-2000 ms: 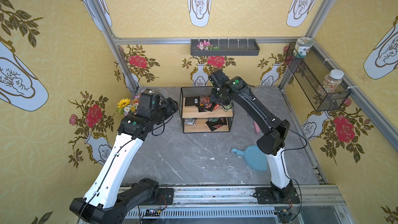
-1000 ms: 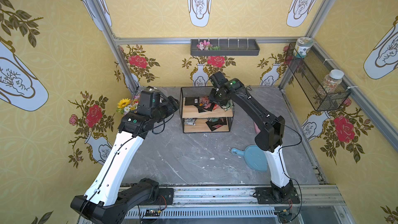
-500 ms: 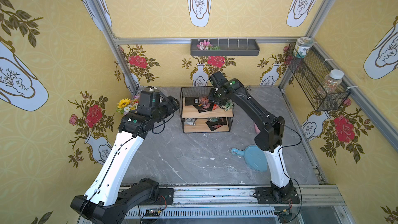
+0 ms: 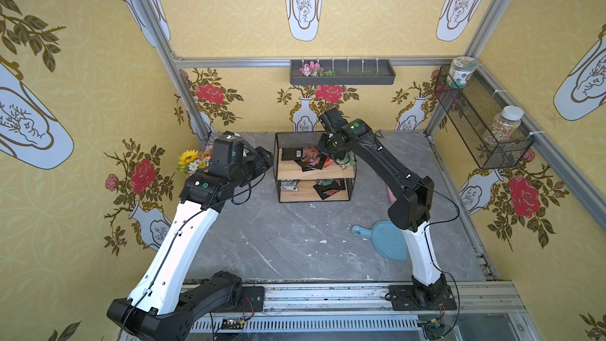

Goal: Remove the tea bags from the shelf
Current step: Pick up the tea bag from the shelf.

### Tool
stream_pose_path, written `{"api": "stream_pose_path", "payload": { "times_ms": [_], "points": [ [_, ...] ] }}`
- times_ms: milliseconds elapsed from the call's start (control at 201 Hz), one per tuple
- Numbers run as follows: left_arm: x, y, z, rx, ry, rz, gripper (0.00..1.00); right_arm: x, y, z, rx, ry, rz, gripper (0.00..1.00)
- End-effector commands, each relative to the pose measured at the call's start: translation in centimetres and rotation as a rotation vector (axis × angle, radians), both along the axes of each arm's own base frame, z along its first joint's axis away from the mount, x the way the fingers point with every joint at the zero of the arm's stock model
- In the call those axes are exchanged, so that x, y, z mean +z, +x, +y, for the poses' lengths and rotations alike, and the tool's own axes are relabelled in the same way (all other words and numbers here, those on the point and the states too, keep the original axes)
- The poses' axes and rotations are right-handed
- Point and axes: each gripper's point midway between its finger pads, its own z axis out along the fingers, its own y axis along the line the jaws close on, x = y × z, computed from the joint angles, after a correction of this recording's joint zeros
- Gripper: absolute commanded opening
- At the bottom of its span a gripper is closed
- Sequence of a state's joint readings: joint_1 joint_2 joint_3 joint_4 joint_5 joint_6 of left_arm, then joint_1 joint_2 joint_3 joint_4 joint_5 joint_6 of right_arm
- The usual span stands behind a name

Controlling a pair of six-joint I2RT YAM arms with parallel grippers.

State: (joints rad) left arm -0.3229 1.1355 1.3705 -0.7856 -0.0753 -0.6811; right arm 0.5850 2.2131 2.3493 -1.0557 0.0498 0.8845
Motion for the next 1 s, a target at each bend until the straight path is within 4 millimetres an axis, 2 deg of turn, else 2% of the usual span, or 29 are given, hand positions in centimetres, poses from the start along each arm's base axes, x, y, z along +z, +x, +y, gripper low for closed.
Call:
{"api": "stream_pose_path", "payload": {
  "times_ms": [0, 204, 353, 553, 991],
  "points": [
    [0.0, 0.1, -0.1, -0.007, 0.0, -0.008, 0.75, 0.5, 0.4, 0.6, -0.003, 0.029, -0.023, 0.21],
    [-0.1, 0.0, -0.1, -0.008, 0.0, -0.007, 0.75, 0.4, 0.4, 0.7, -0.013, 0.048, -0.02, 0.18],
    [0.0, 0.0, -0.2, -0.01, -0.003, -0.008, 0.75, 0.5, 0.5, 0.4, -0.025, 0.049, -0.023, 0.11],
    [0.1, 0.0, -0.2, -0.012, -0.007, -0.009, 0.74, 1.6, 0.6, 0.1, -0.047, 0.059, -0.058, 0.0],
    [0.1, -0.1, -0.2, -0.011, -0.006, -0.01, 0.73, 4.7, 0.5, 0.3, -0.042, 0.108, -0.14, 0.0]
  ]
}}
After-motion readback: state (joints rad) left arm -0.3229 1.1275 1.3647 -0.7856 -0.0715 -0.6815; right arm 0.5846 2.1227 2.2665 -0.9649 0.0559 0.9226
